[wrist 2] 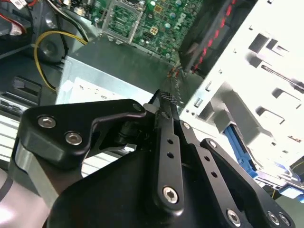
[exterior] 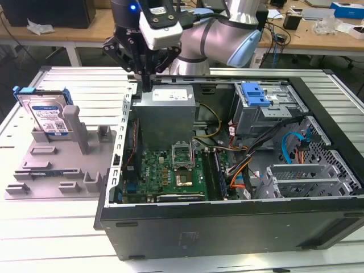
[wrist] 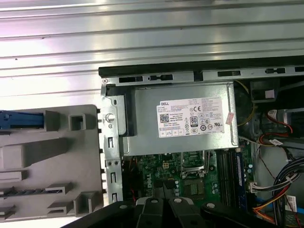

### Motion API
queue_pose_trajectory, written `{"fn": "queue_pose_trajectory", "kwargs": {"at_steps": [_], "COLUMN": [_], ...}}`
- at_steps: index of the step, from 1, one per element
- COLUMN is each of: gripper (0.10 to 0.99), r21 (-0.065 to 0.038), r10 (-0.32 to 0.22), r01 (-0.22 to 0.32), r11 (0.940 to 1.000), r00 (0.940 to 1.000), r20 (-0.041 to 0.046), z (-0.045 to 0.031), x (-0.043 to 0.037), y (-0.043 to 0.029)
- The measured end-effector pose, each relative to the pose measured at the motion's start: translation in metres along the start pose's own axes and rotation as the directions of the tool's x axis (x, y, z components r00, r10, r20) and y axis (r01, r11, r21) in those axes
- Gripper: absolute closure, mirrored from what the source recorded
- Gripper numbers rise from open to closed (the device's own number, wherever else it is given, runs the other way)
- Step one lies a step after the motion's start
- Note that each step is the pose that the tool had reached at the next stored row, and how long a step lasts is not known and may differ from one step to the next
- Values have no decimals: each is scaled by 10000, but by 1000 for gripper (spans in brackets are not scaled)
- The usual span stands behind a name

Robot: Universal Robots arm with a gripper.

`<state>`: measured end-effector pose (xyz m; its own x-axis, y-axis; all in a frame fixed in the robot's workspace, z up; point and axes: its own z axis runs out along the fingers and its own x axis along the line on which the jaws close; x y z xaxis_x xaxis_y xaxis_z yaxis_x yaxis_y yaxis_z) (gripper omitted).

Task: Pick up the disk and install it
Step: 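Reach for the disk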

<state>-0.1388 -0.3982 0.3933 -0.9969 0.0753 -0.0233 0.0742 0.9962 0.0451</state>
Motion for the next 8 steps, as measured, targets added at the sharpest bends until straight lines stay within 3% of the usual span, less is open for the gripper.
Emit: {"fn": "queue_pose_trajectory", "kwargs": {"at_steps": [2,4,8], "gripper": [980,980,980], "r21": [0,0,1], "r10": [6,9,12], "r01": [-6,-9,-12], "r11": [10000,10000,10000], "r00": [10000,10000,10000], "r20": [1,1,1], "z": [-1,-3,-5], "x": [77,205,356], "y": [3,9,17]}}
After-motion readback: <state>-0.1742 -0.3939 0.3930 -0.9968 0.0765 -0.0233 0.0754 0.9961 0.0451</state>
